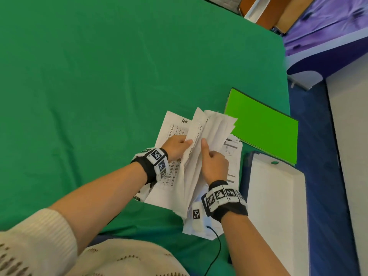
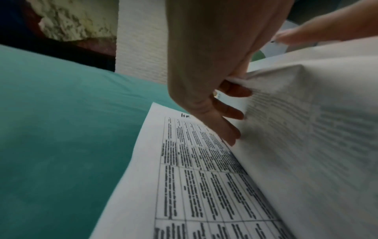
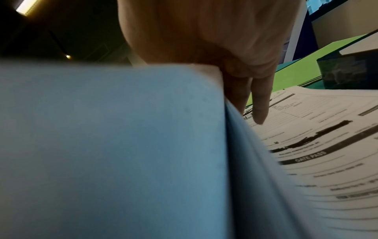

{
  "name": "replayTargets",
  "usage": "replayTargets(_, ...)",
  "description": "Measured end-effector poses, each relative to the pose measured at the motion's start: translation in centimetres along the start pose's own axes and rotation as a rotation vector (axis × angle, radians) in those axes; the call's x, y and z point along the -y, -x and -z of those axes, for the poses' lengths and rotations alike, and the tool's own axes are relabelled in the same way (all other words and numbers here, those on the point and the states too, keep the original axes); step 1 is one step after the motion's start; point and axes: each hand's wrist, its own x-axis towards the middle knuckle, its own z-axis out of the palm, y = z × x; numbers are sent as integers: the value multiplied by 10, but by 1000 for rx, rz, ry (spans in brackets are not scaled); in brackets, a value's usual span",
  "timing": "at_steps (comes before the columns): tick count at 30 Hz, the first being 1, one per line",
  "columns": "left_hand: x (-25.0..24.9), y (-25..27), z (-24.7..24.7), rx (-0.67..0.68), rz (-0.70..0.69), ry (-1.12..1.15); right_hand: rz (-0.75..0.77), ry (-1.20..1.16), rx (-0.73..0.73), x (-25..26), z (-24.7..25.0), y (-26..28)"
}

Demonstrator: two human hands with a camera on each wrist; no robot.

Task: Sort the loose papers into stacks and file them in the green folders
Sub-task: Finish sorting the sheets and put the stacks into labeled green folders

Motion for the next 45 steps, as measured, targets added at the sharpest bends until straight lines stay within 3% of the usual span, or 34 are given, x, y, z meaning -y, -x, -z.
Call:
replayTargets(5,-8,5,3,41,-86,-113,83,61,20,-3,-3,0)
replayTargets(8,-11,11,8,-64,-84,-250,114,171,64,-15,2,-11)
replayTargets(11,-1,13,26,-228,9,-242,78,186,52,-33,11,-20)
replayTargets(13,6,21,39,-270,114,-124,77,167,40,-43,17,-22)
replayTargets(16,5,44,43,-147,254,143,68,51,37,-51,22,-20)
replayTargets(20,1,55,19,118,234,198,72,-43,104,-35,18,-12)
replayTargets(23,-5,53,-11,244,179,99,78,-91,172,-25,7,-7)
replayTargets(25,-6,47,-18,229,127,47,117,-24,176,-27,4,-9)
replayTargets(26,-4,43,-15,160,100,-6,130,18,165,-29,5,-12)
replayTargets(28,3,36,1,-131,102,-292,127,68,134,-32,10,-15)
replayTargets(30,13,35,22,-409,208,-587,113,60,112,-35,15,-18)
replayTargets(31,19,36,30,-439,272,-648,101,52,106,-37,17,-18)
replayTargets(34,36,31,38,-315,351,-653,76,26,88,-45,21,-21)
replayTargets(40,33,30,32,-301,211,-666,76,-7,47,-52,27,-21)
replayTargets(45,11,37,28,-214,35,-1229,107,2,23,-52,31,-17)
